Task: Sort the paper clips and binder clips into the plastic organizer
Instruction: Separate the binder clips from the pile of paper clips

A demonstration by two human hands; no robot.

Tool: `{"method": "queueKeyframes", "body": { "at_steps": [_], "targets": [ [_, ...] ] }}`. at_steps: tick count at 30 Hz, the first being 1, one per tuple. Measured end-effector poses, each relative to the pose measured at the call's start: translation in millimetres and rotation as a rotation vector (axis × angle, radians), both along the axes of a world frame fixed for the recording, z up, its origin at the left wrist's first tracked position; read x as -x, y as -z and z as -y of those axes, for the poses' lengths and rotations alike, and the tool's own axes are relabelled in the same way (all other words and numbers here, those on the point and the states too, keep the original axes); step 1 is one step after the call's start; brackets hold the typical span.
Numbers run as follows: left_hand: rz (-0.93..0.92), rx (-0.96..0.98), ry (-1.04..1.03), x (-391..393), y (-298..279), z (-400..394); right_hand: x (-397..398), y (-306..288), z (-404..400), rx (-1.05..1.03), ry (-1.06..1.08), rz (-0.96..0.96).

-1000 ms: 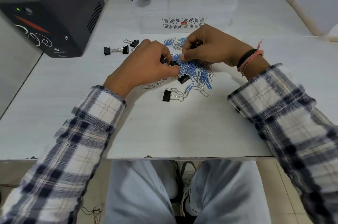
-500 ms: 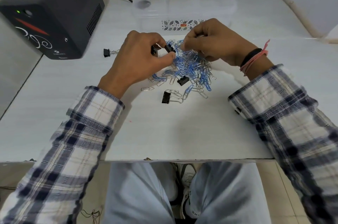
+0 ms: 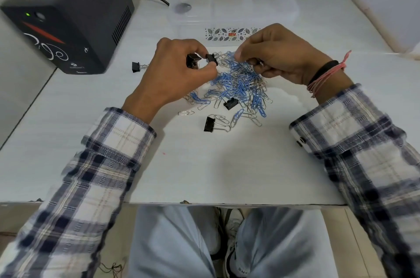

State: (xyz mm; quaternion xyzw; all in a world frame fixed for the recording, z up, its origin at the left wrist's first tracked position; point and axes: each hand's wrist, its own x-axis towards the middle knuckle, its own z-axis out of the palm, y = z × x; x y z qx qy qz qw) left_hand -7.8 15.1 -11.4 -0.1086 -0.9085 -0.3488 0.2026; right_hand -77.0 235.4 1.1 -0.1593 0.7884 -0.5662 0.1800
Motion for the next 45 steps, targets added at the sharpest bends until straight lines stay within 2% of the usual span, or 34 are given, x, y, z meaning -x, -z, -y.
{"method": "queueKeyframes", "body": {
  "at_steps": [7,13,16,20,23,27,31,34,37,39,41,45],
  "targets": [
    [0.043,-0.056,-0.019,2,0,3,-3,-3,3,0.138,-0.057,0.096],
    [0.088,-0.118,0.027,1,1,1,-7,-4,6,0.148,-0.026,0.079],
    [0.201,-0.287,0.077,1,-1,-1,-7,-4,9,0.188,-0.014,0.092],
    [0.417,-0.694,0.120,3,-4,-5,-9,-3,13,0.205,-0.072,0.071],
    [0.462,-0.918,0.173,7,-4,-1,-10,-5,7,0.077,-0.157,0.045],
    [0.497,-1.185,0.190,8,-11,7,-18,-13,0,-0.359,-0.341,-0.062],
    [0.565,-1.319,0.117,9,-13,15,-28,-10,12,-0.562,-0.410,-0.145],
    [0.625,-1.305,0.144,9,-10,16,-27,-8,15,-0.558,-0.379,-0.181],
    [0.667,-1.184,0.262,8,-9,16,-28,-14,10,-0.542,-0.395,-0.135],
    [0.694,-0.996,0.397,4,-12,19,-28,-19,4,-0.513,-0.404,-0.077],
    [0.723,-0.727,0.498,-2,-17,23,-26,-22,-4,-0.479,-0.395,-0.036],
    [0.801,-0.356,0.562,-11,-21,22,-16,-27,-22,-0.411,-0.335,0.025]
  ]
}}
